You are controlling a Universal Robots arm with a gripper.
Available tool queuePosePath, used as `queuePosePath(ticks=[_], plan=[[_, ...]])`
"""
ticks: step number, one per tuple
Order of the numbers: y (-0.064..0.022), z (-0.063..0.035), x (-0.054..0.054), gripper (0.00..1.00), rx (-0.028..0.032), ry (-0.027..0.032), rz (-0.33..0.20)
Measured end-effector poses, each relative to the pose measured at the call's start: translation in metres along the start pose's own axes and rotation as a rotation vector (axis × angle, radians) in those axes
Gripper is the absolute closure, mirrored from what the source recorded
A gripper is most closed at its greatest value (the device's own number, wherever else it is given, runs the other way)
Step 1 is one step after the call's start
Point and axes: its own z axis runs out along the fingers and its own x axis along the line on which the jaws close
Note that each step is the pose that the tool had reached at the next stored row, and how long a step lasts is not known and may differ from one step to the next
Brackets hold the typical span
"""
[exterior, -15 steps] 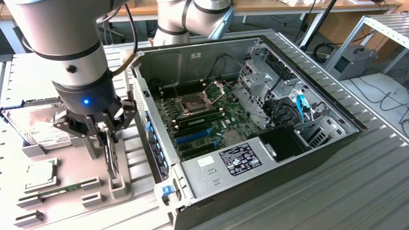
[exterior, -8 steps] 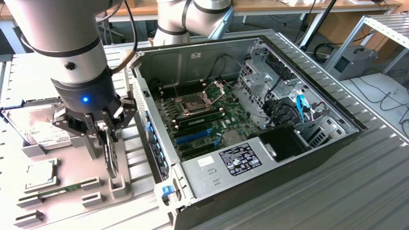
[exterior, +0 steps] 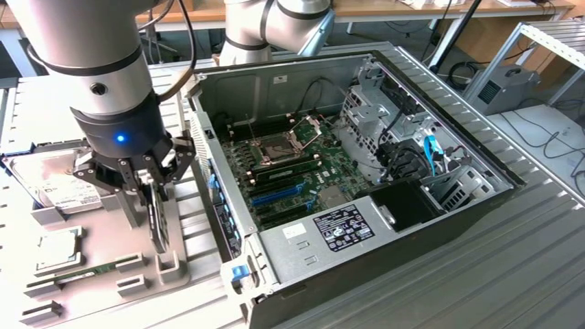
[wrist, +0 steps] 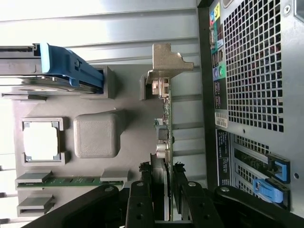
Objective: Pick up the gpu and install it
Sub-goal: 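Pick up the gpu and move the gpu toward the slot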
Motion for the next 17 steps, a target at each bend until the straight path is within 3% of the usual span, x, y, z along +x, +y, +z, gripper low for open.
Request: queuePosePath(ticks=[17], plan=[[0.0001, -0.0073, -0.0003, 0.71, 0.0013, -0.0001, 0.000]])
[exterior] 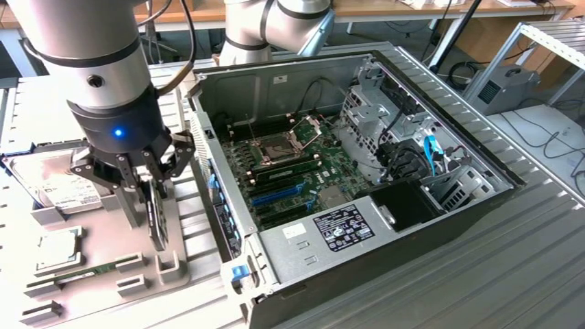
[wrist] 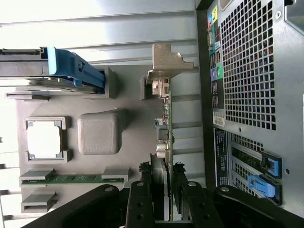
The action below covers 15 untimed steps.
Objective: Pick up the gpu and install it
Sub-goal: 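Pick up the gpu and move the gpu toward the slot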
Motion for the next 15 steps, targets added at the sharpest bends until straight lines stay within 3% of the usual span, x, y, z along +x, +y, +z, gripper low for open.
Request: queuePosePath(ticks=[15], plan=[[0.0001, -0.0054, -0.0002, 0.71, 0.0011, 0.0000, 0.000]])
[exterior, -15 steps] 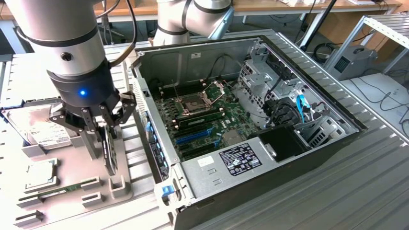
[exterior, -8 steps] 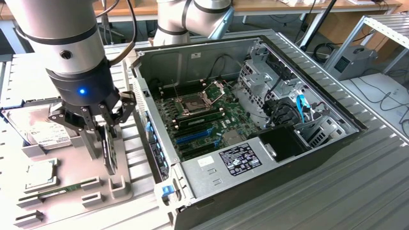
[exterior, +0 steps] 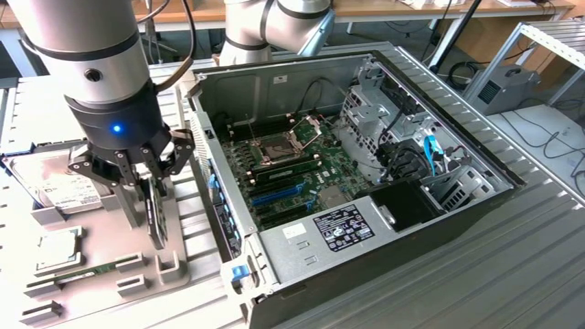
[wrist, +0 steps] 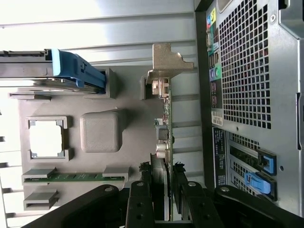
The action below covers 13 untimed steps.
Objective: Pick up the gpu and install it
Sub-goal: 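Pick up the gpu and move the gpu toward the slot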
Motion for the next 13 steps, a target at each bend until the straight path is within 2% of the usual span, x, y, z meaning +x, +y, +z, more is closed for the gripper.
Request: queuePosePath(ticks=[13], plan=[[0.0001, -0.0047, -0.0002, 0.71, 0.0016, -0.0002, 0.000]])
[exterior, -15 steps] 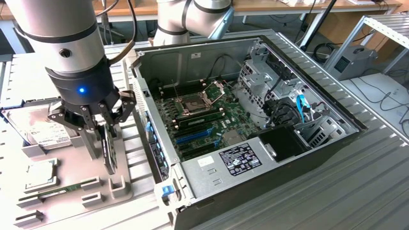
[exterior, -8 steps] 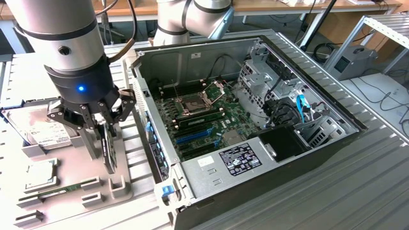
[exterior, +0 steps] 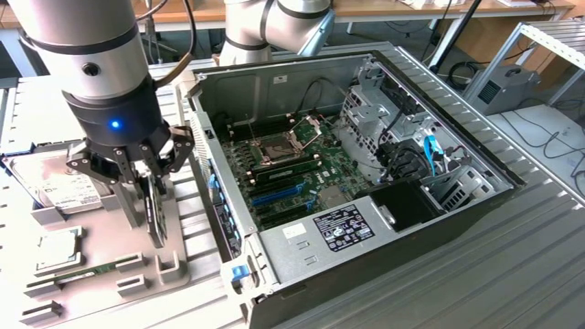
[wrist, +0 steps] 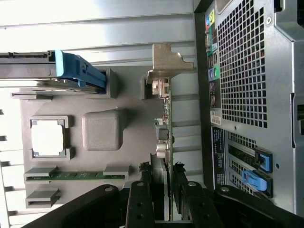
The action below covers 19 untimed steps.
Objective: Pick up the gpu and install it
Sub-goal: 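Pick up the gpu and move the gpu toward the slot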
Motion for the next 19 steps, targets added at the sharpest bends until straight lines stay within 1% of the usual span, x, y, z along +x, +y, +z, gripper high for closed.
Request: queuePosePath(ticks=[15, 16, 17, 19], plan=[[0.0001, -0.0039, -0.0002, 0.71, 0.0011, -0.0001, 0.000], [0.0012, -0.0076, -0.0002, 0.71, 0.0068, -0.0004, 0.000], [0.0032, -0.0094, -0.0003, 0.71, 0.0170, -0.0013, -0.001], [0.0032, -0.0096, -0.0004, 0.71, 0.0174, -0.0014, -0.001]])
